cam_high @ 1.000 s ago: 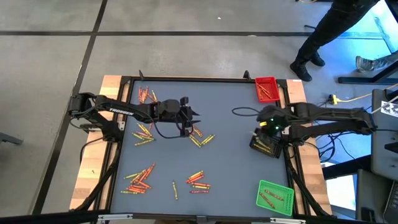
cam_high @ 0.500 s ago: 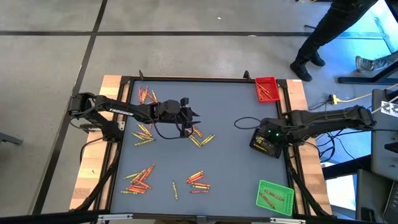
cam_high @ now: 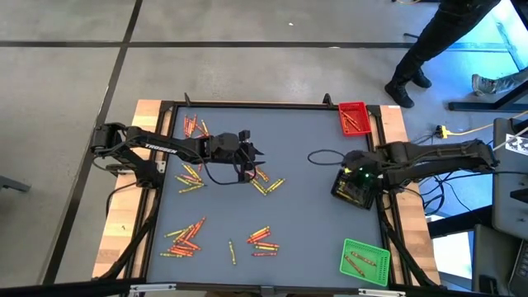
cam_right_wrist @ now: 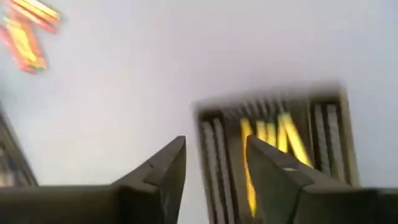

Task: Sort crayons
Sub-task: Put the red crayon into the green basket

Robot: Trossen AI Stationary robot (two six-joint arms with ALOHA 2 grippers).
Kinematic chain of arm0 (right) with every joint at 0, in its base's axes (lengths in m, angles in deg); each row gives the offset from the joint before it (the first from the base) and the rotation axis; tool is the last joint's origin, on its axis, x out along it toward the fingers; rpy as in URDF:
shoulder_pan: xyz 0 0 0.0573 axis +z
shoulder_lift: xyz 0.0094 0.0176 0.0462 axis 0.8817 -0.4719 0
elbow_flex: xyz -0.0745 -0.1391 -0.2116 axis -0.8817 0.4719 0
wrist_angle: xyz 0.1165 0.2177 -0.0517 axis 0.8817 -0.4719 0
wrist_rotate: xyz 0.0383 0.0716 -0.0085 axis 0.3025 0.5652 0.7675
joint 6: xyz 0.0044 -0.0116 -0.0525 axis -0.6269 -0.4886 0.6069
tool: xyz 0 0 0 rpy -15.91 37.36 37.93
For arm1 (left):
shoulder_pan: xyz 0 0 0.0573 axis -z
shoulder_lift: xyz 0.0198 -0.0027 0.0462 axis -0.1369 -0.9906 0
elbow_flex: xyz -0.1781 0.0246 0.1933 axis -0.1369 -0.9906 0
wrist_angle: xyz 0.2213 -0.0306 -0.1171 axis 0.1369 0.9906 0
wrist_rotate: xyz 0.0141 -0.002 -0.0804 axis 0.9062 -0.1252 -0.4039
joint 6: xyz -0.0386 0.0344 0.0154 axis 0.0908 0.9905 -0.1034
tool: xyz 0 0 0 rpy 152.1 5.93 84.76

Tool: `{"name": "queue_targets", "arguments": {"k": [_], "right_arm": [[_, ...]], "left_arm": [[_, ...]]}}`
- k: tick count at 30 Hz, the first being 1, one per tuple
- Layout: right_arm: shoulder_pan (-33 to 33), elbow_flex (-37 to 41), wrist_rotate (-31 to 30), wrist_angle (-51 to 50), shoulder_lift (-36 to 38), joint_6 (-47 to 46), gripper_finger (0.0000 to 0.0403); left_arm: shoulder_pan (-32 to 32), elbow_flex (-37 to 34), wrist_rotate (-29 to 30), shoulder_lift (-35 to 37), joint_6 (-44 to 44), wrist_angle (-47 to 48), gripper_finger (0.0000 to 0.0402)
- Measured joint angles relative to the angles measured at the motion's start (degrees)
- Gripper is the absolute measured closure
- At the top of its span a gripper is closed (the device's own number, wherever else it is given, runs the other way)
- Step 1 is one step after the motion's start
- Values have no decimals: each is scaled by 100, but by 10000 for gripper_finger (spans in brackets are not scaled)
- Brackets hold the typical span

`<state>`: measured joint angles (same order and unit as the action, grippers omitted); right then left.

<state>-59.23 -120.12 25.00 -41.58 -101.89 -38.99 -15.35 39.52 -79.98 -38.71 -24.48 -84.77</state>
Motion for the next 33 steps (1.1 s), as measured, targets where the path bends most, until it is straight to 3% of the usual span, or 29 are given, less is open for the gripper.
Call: {"name": "queue_targets", "arguments": {"k": [8, 16, 24, 33], "right_arm": [[0, -192, -1341, 2595, -88, 2524, 228], [-2, 163, -1630, 5037, -929, 4453, 230], [-2, 205, -1699, 6043, -2128, 4825, 231], [-89, 205, -2167, 6417, -2535, 5039, 231]], "left_arm": [[-20, 0, -6, -3, -1, 891, 286], [-434, -34, -603, -3, -121, 1984, 286], [-938, -371, -935, -3, 308, 2112, 286], [-1163, -472, -1661, -79, 490, 1904, 286]]}}
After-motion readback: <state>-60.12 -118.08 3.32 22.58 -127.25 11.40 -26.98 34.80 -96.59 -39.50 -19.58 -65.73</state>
